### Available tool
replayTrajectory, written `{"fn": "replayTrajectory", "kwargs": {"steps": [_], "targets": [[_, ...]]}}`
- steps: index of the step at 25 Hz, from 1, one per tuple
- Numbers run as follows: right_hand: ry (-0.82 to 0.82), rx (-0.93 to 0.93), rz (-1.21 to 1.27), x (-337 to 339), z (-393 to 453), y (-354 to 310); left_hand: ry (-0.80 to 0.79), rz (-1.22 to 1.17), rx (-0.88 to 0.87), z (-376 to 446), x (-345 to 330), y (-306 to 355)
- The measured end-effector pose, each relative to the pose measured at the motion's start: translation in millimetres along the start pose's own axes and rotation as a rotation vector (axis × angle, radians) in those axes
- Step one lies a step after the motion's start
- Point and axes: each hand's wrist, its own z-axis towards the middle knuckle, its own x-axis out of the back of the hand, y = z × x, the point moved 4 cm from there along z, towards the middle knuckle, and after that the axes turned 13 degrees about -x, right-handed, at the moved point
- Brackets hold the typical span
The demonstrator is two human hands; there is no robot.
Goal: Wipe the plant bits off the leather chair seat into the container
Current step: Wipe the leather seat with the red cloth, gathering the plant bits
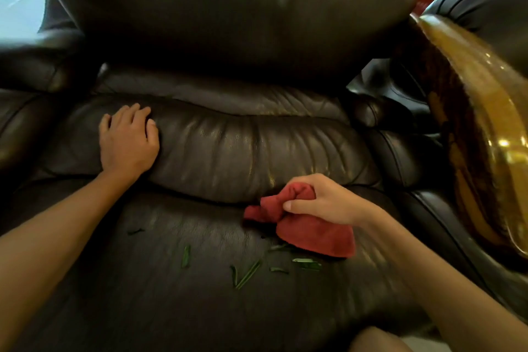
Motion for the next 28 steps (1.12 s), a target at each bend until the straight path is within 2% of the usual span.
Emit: {"fn": "replayTrajectory", "kwargs": {"steps": [2,6,8,11,14,17,20,24,28], "targets": [[-0.007,0.009,0.098,17.0,-11.2,-1.2,-0.058,-0.041,0.000,3.5,4.0,-1.5],[0.292,-0.019,0.273,74.2,-40.9,20.5,-0.121,-0.181,-0.070,-11.2,22.2,-4.8],[0.431,-0.104,0.203,85.9,-52.0,43.4,-0.147,-0.252,-0.051,-28.8,35.0,-0.3],[0.584,-0.323,-0.042,71.4,-66.6,84.9,-0.163,-0.328,-0.009,-61.0,59.9,16.4],[0.548,-0.451,0.006,35.1,-85.8,112.6,-0.180,-0.346,0.072,-104.8,81.7,26.4],[0.619,-0.381,0.093,16.7,-98.5,102.4,-0.149,-0.310,0.060,-144.7,91.9,39.5],[0.643,-0.333,0.017,4.0,-86.0,77.4,-0.059,-0.297,0.042,-154.7,97.1,49.9],[0.541,-0.247,-0.158,-16.2,-36.2,27.8,0.037,-0.282,0.039,-154.2,92.9,49.6],[0.500,-0.275,-0.284,-19.7,-8.9,14.7,0.096,-0.241,-0.007,-156.2,83.5,45.6]]}}
